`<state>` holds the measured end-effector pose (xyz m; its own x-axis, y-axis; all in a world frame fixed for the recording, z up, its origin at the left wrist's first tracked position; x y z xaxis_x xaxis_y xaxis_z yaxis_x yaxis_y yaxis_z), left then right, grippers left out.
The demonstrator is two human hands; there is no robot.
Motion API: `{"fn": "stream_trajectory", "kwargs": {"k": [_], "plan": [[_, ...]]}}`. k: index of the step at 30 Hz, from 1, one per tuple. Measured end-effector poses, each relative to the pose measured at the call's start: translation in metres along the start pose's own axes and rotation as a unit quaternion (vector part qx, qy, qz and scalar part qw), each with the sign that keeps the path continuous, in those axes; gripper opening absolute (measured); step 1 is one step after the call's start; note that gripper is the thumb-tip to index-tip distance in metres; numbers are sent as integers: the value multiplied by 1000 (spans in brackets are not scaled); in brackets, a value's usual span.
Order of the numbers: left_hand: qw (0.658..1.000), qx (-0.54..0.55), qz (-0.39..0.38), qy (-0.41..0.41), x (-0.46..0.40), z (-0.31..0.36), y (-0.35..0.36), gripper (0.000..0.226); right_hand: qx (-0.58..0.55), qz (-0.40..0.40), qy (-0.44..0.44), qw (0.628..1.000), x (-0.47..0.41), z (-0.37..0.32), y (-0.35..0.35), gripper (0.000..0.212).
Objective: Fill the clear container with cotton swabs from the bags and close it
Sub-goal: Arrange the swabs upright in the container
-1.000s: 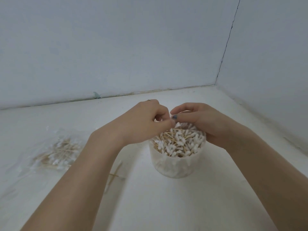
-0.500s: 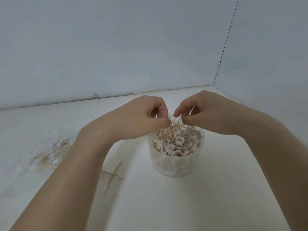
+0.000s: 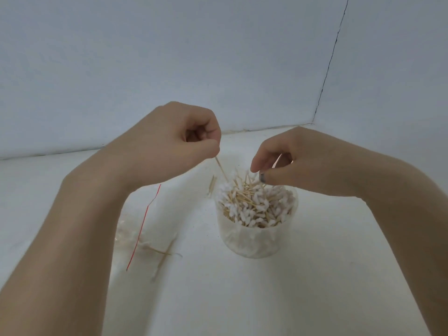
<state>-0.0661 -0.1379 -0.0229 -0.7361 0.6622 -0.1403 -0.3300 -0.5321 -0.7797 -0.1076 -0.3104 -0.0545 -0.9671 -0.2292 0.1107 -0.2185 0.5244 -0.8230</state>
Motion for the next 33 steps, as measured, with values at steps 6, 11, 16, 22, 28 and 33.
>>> {"fn": "stream_trajectory", "kwargs": {"k": [6, 11, 16, 22, 28, 33], "plan": [[998, -39, -46, -2, -2, 5, 12, 10, 59, -9, 20, 998, -3, -3, 16, 20], [994, -59, -88, -22, -11, 0, 35, 12, 64, 46, 9, 997, -8, -5, 12, 20], [987, -33, -151, -44, -12, -10, 51, 14, 40, 131, -31, 990, -1, -13, -7, 18], [990, 24, -135, -40, -16, -24, 49, 12, 16, 121, -23, 992, -13, -8, 11, 17], [989, 5, -136, -50, -19, -31, 53, 17, -52, 95, -14, 994, -19, 5, 15, 13], [990, 0, -129, -64, -17, -34, 53, 23, -54, 77, -20, 995, -19, 2, 19, 18]]}}
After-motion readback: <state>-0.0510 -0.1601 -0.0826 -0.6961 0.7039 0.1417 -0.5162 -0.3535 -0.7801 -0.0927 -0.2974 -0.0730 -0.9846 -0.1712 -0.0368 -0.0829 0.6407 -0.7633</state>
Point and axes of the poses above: each hand's wrist, its own x-axis away from the middle knuckle, its own y-axis out of the palm, z = x × y, the point moved 7 cm from there along -x, towards the middle knuckle, and after that the axes turned 9 degrees about -z, right-handed, at the moved point
